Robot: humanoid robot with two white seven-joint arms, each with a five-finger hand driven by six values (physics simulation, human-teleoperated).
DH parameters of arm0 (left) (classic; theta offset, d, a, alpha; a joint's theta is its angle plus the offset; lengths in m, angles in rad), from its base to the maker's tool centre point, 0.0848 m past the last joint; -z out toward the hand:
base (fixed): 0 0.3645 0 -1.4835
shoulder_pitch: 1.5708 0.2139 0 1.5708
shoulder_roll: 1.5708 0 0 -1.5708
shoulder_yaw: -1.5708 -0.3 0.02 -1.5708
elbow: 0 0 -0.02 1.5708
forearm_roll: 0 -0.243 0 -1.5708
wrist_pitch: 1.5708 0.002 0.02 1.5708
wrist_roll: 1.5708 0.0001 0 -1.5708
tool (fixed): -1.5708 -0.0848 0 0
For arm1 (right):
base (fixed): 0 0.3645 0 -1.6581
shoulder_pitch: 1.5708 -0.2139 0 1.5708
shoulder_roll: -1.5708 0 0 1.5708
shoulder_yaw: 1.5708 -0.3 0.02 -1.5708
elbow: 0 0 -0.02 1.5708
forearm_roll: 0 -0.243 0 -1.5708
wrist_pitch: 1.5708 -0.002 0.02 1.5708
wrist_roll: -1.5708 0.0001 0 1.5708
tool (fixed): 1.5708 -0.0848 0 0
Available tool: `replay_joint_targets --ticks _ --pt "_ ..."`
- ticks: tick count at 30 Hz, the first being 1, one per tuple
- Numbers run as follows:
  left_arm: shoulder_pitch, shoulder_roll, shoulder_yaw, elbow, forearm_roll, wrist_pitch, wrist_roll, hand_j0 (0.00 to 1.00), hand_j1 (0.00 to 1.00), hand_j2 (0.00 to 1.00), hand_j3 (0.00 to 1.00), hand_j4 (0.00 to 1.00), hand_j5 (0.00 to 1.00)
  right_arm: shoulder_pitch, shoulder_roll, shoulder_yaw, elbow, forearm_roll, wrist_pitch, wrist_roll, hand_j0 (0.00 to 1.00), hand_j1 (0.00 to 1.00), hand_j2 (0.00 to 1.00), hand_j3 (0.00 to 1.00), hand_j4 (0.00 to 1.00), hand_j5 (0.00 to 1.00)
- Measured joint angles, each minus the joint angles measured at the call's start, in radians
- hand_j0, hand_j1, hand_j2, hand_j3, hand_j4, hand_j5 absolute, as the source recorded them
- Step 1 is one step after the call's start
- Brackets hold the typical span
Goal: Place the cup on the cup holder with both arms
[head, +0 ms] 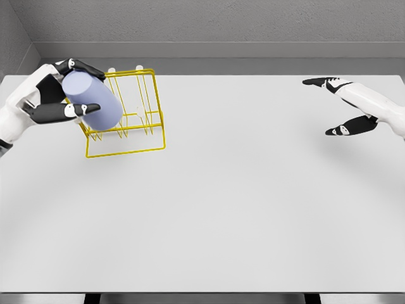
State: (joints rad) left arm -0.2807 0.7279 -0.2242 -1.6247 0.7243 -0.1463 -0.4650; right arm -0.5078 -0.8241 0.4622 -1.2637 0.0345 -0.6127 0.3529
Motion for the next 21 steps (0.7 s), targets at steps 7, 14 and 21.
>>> replay_joint_targets --ticks 7,14,21 --pt "0.002 -0.009 0.000 -0.005 -0.005 -0.002 -0.001 0.59 0.59 0.59 0.59 0.59 0.59 -0.002 0.000 0.000 0.000 -0.001 0.000 -0.001 1.00 1.00 1.00 1.00 1.00 1.00" --pt "0.005 -0.009 -0.001 -0.005 -0.012 -0.005 -0.003 0.96 0.96 0.96 0.96 0.96 0.96 -0.002 0.000 0.000 0.000 -0.001 0.000 -0.001 1.00 1.00 1.00 1.00 1.00 1.00" --pt "0.008 -0.002 -0.001 -0.007 -0.014 -0.006 -0.003 0.99 0.99 0.99 0.99 0.99 0.99 0.000 -0.001 -0.001 0.000 -0.001 0.000 -0.001 1.00 1.00 1.00 1.00 1.00 1.00"
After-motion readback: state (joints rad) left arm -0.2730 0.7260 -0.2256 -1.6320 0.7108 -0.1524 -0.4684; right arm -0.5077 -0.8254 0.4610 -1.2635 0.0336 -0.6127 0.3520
